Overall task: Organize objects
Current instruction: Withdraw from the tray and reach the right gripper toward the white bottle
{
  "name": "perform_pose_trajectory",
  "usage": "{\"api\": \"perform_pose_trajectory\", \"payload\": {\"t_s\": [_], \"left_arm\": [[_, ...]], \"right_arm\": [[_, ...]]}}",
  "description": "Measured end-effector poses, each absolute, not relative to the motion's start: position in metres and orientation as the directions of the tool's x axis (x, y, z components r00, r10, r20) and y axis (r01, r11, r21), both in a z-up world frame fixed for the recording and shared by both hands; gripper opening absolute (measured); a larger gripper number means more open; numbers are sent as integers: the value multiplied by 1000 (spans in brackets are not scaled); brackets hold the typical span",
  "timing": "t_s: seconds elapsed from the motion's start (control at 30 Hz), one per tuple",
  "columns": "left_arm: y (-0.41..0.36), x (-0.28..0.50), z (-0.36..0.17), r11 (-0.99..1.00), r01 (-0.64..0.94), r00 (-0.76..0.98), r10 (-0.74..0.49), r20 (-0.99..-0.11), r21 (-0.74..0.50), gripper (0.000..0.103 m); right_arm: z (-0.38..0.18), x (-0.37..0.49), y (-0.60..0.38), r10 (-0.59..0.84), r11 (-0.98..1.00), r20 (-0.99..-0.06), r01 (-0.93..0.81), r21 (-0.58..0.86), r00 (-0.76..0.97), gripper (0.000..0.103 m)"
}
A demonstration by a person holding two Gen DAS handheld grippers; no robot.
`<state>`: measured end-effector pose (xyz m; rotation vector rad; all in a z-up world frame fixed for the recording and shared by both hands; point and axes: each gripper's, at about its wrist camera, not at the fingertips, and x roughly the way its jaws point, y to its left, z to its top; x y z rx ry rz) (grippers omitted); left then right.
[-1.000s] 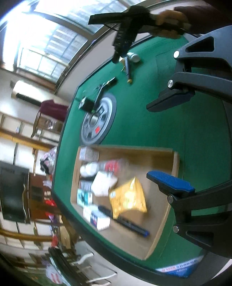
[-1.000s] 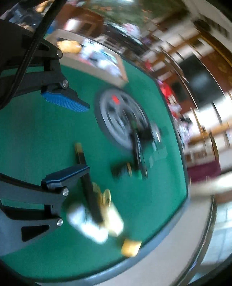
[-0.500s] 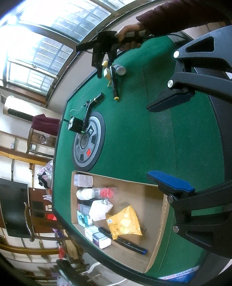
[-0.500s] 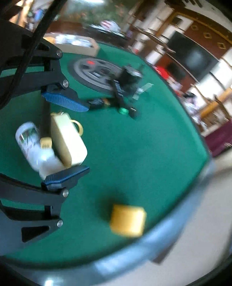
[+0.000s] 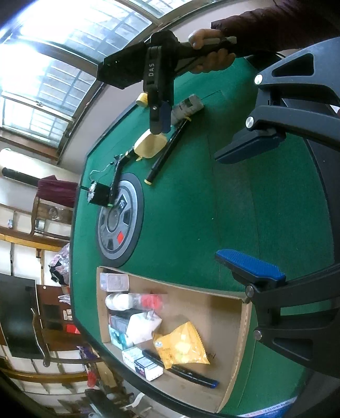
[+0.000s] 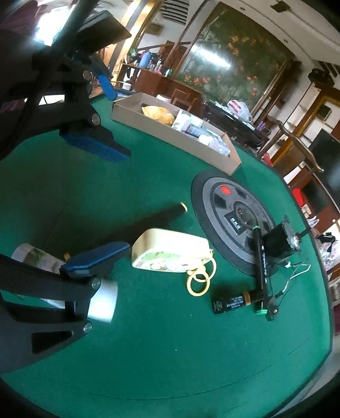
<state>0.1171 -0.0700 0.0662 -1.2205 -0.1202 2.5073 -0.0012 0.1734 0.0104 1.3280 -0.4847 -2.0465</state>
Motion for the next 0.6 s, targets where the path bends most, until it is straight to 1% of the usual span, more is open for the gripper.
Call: {"api": "perform_pose_trajectory", "payload": {"t_s": [0.13, 0.3, 0.4, 0.5, 0.6], "left_arm": [[-67, 113, 63, -939, -263, -559, 334, -759, -220, 62], [-66, 106, 58, -934, -245, -535, 354, -767, -260, 62], [-66, 106, 55, -934, -240, -526, 354, -774, -264, 62], [-66, 109, 55, -935, -245, -527, 350, -774, -256, 62], [-69, 110, 56, -936, -245, -530, 348, -773, -253, 62]], "right_arm": [[7, 2, 178, -642, -767, -683, 288, 573, -350, 63], [10, 3, 162, -626, -779, -711, 311, 545, -321, 64], [10, -3, 145, -615, -784, -727, 330, 525, -306, 66], [9, -6, 127, -555, -826, -772, 317, 467, -309, 71], [7, -11, 115, -510, -853, -804, 299, 427, -307, 71]]}}
